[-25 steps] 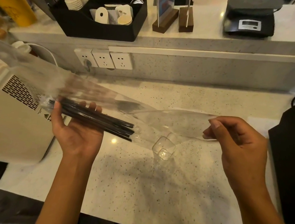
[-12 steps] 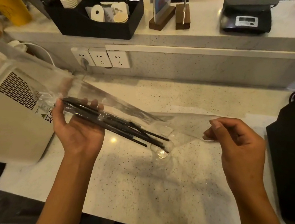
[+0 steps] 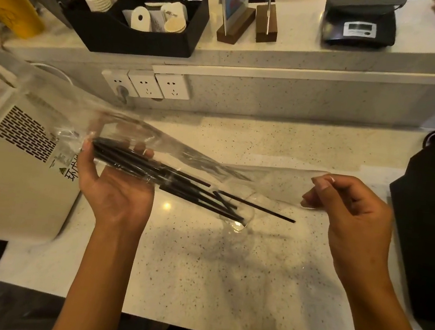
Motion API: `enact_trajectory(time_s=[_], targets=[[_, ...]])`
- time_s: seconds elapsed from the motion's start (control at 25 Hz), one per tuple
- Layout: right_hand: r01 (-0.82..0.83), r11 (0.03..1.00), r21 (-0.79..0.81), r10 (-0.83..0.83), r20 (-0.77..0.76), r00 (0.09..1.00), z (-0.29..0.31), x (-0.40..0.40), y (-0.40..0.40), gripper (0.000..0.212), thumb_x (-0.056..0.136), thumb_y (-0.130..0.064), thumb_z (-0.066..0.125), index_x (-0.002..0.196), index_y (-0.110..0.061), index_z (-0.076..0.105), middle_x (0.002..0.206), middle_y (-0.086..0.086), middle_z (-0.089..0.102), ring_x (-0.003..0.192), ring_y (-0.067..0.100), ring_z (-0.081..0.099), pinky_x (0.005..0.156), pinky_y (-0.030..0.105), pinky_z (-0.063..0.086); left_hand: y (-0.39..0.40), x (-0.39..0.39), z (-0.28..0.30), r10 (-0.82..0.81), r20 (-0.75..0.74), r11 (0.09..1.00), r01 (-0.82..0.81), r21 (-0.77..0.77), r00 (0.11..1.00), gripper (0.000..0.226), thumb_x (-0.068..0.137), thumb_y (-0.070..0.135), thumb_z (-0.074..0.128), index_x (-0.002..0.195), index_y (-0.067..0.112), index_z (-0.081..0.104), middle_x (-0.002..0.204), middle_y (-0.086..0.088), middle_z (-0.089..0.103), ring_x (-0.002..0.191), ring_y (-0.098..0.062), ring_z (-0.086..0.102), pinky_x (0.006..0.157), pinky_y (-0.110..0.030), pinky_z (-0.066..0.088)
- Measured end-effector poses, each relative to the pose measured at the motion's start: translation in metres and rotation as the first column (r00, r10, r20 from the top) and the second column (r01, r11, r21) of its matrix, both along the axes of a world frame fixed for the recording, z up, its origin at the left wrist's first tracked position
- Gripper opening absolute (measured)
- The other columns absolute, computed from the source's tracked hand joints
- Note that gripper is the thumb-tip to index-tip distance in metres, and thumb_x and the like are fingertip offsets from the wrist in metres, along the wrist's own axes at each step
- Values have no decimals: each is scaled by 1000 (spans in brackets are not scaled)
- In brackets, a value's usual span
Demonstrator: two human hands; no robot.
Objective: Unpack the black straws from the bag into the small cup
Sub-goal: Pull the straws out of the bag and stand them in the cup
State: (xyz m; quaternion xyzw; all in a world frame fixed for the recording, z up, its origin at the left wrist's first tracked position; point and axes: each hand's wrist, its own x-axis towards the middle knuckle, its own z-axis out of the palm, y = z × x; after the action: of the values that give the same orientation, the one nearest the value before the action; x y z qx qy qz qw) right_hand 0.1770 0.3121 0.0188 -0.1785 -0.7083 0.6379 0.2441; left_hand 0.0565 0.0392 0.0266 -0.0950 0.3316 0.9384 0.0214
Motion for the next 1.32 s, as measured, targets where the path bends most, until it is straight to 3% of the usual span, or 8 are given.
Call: enact_trajectory(time_s=[0.28,0.44,0.64,0.76,0.88,1.0,1.2,1.32], targets=[[50,997,-64,-46,62,997,-15,9,7,21,90,-47,60,96,-32,73,82,-8,77,76,12,75,72,15,58,15,-5,14,1,-25,996,-3,-93,1000,46,93,49,59,120,13,53,111,-7,53,102,-25,53,98,-37,44],[109,989,-97,-98,109,989,-28,12,16,15,97,-34,63,99,-25,75,83,-3,76,73,16,74,69,24,62,26,-9,17,6,-1,985,-6,-171,1000,42,93,49,59,109,11,57,94,-2,61,90,-21,62,94,-35,48],[158,974,-163,-138,124,983,-31,16,21,22,89,-46,64,96,-29,76,82,-2,76,70,16,73,65,22,61,36,-9,21,0,39,960,11,-281,999,40,91,52,60,93,13,66,86,-2,69,84,-20,69,88,-35,52],[169,973,-158,-148,135,980,-35,18,24,15,95,-39,63,93,-32,76,82,-2,75,70,16,73,65,23,61,43,-6,25,-6,26,951,13,-309,1000,39,92,52,61,92,15,73,82,1,71,81,-18,70,87,-35,52],[185,968,-169,-160,154,975,-39,20,27,15,98,-33,62,93,-31,76,83,0,75,71,18,74,66,24,62,45,-7,31,-24,49,914,41,-403,999,48,90,57,59,107,13,68,91,-4,74,86,-19,70,82,-35,52],[179,966,-187,-149,164,975,-41,22,28,14,98,-30,62,95,-29,75,83,1,76,72,19,74,64,22,61,50,-6,36,-44,66,903,68,-425,997,48,88,56,60,108,13,67,102,-9,72,96,-23,69,90,-38,49],[38,995,-88,-10,298,954,-47,22,37,17,99,-23,61,113,-28,69,86,-4,77,78,17,75,75,34,63,55,-5,40,-76,35,877,84,-474,996,40,90,54,58,100,16,66,105,-8,71,99,-21,69,91,-38,48],[-172,978,119,102,443,891,-37,15,47,30,83,-45,72,111,-34,66,99,-17,71,95,13,67,84,36,56,59,-5,44,-102,35,842,105,-529,994,35,94,54,54,95,21,65,97,-1,74,97,-18,71,90,-40,49]])
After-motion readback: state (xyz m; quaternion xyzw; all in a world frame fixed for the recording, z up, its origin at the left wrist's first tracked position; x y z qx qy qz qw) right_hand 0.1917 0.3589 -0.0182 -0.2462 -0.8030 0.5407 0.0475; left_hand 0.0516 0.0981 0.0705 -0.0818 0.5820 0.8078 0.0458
